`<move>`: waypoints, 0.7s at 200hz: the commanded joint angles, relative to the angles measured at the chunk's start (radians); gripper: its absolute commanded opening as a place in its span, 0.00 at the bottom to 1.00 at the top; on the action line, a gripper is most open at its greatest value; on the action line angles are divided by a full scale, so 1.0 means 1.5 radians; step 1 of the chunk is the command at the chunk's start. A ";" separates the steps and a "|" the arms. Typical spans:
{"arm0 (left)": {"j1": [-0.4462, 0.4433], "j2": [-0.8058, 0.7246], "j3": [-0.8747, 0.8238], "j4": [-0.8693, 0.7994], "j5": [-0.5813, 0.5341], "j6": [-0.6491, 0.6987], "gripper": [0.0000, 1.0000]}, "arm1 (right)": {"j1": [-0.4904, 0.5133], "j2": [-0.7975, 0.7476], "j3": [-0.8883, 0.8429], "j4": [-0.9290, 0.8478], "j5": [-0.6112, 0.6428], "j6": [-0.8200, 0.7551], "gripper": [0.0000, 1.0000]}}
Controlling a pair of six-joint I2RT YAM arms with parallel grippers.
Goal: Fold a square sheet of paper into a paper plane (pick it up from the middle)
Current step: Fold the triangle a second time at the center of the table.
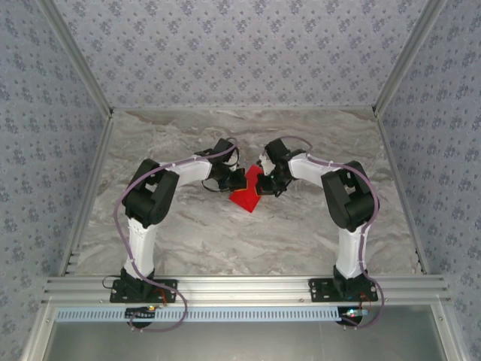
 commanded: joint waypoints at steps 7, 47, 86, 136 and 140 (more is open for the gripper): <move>-0.006 0.024 -0.035 -0.054 -0.066 -0.014 0.00 | 0.044 -0.077 -0.039 0.034 0.021 0.077 0.02; -0.006 0.026 -0.042 -0.052 -0.068 -0.024 0.00 | 0.094 -0.094 -0.081 0.068 0.023 0.141 0.01; -0.006 0.026 -0.044 -0.050 -0.067 -0.028 0.00 | 0.102 -0.060 -0.079 0.083 -0.014 0.150 0.00; -0.007 0.033 -0.048 -0.045 -0.062 -0.030 0.00 | 0.108 -0.036 -0.071 0.070 -0.022 0.139 0.00; -0.006 0.033 -0.049 -0.044 -0.061 -0.031 0.00 | 0.109 -0.034 -0.071 0.067 -0.018 0.138 0.00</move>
